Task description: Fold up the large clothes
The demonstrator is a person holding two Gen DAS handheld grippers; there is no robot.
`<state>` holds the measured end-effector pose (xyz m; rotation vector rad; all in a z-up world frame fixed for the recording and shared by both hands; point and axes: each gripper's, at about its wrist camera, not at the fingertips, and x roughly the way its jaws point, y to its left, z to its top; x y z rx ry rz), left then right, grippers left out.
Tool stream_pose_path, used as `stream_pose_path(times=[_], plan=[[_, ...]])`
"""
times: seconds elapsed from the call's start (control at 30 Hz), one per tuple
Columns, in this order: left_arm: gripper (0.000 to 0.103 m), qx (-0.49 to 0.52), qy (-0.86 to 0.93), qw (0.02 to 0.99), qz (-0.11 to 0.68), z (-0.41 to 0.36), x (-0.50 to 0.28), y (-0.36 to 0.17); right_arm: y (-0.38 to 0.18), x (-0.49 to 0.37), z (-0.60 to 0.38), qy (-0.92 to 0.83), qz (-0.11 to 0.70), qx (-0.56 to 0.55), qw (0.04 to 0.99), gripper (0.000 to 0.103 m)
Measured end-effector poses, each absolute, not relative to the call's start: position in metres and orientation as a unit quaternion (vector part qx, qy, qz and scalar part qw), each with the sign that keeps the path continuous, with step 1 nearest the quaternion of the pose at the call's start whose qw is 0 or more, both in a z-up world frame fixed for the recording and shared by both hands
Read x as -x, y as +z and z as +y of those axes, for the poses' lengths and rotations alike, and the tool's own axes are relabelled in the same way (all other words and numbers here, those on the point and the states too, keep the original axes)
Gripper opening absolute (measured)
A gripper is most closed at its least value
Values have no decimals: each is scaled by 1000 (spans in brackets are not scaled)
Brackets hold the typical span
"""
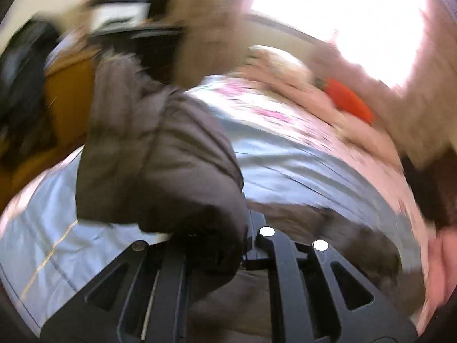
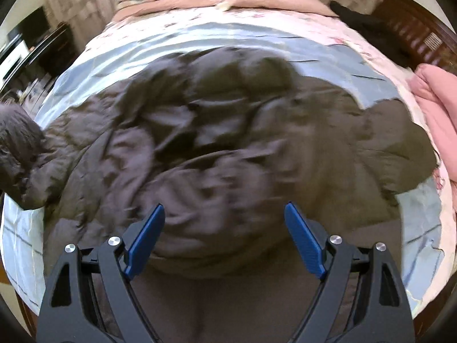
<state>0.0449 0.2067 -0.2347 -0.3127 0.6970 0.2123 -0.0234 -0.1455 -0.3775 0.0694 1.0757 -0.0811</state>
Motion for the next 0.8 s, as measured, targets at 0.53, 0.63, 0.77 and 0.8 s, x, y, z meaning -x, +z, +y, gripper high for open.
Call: stream_pose_path(times=[0.53, 0.63, 0.77, 0.8], plan=[[11, -109, -221, 870, 427, -150, -35, -292, -374, 75, -311, -133, 526, -106, 833, 86], [19, -123, -210, 853, 462, -158, -24, -325, -392, 85, -321, -140, 541, -113, 822, 86], [96, -169, -229, 844, 454, -160, -3, -350, -407, 92, -327, -146, 549, -118, 815, 86], [101, -164, -248, 844, 445, -158, 6, -352, -409, 93, -327, -147, 549, -124, 813, 86]])
